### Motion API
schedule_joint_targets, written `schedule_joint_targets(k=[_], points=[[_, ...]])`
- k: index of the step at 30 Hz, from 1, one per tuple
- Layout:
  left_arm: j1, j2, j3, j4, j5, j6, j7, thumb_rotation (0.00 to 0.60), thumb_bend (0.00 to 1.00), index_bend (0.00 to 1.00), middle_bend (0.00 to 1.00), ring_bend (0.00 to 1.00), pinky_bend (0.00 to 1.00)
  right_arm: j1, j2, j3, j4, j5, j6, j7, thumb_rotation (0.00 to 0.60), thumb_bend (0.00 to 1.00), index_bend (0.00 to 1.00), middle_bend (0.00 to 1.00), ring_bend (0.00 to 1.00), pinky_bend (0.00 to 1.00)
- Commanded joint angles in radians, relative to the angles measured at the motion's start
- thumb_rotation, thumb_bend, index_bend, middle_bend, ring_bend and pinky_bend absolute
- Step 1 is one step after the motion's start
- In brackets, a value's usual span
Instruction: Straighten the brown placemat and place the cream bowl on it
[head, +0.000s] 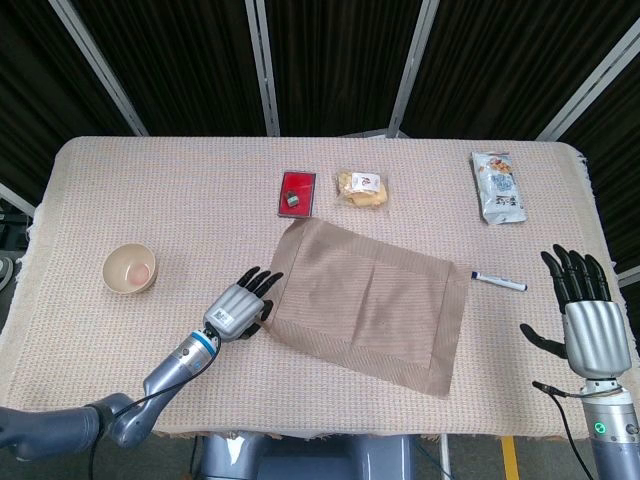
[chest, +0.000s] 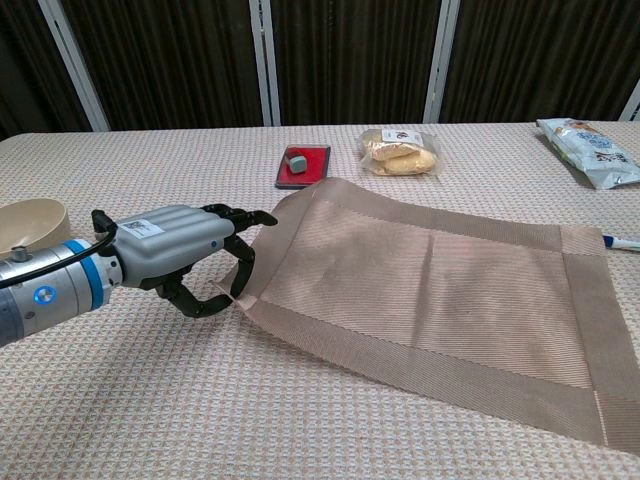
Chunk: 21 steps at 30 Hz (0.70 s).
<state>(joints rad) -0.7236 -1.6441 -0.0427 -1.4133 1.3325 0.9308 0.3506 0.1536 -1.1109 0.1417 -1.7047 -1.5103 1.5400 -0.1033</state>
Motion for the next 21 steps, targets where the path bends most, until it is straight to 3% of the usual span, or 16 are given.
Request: schedule_joint_targets(k=[1, 8, 10, 21], points=[[0.033, 0.065, 0.026, -0.102, -0.039, 0.013, 0.056, 0.6, 0.41, 0.68, 0.0, 0.0, 0.0, -0.002, 0.001, -0.002, -0.003, -0.007, 0.004, -0.003, 0.6, 0.0, 0.0, 0.0, 0.0, 0.0], [0.071, 0.174, 0.085, -0.273, -0.067, 0.021, 0.111, 0.6, 0.41, 0.68, 0.0, 0.0, 0.0, -0.007, -0.002, -0.009, -0.013, -0.03, 0.018, -0.021, 0.6, 0.0, 0.0, 0.0, 0.0, 0.0], [0.09, 0.219, 0.133, -0.33, -0.034, 0.022, 0.106, 0.6, 0.41, 0.68, 0.0, 0.0, 0.0, -0.01, -0.003, -0.012, -0.017, -0.04, 0.025, -0.031, 0.6, 0.0, 0.0, 0.0, 0.0, 0.0], [0.127, 0.286, 0.207, -0.368, 0.06, 0.029, 0.087, 0.6, 0.41, 0.68, 0.0, 0.0, 0.0, -0.015, -0.01, -0.019, -0.027, -0.058, 0.033, -0.059, 0.6, 0.0, 0.0, 0.0, 0.0, 0.0]])
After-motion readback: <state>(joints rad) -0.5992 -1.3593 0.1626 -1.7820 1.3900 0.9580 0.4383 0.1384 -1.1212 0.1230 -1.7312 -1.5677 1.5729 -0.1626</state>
